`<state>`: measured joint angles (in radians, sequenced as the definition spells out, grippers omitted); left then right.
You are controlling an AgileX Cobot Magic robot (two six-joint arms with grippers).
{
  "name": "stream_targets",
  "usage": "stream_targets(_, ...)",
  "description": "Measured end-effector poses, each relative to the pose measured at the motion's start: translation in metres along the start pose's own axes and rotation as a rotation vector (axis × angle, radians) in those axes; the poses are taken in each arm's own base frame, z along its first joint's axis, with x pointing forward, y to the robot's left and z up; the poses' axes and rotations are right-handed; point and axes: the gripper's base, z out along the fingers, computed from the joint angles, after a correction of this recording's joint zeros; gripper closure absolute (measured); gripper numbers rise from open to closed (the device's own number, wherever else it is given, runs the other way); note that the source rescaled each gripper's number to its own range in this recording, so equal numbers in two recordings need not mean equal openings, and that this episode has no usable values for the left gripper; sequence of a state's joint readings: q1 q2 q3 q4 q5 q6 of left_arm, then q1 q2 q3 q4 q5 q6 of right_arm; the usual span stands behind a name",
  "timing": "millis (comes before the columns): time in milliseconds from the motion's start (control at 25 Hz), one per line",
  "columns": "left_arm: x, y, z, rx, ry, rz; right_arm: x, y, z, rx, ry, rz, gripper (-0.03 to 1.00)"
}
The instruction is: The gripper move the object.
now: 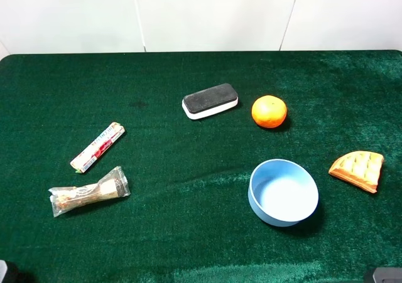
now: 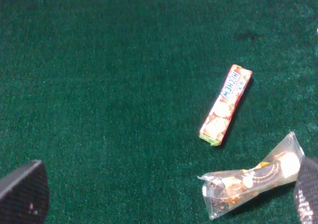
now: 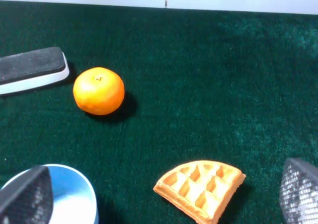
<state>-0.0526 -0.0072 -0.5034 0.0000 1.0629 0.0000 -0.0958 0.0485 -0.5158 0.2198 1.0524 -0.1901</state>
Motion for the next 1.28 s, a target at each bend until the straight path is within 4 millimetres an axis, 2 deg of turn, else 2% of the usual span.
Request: stream_targets(1280,0.0,0.0,0.0,0.0,0.0,0.0,0.0,0.0002,0.0,-0.003,0.0,-0.002,-0.03)
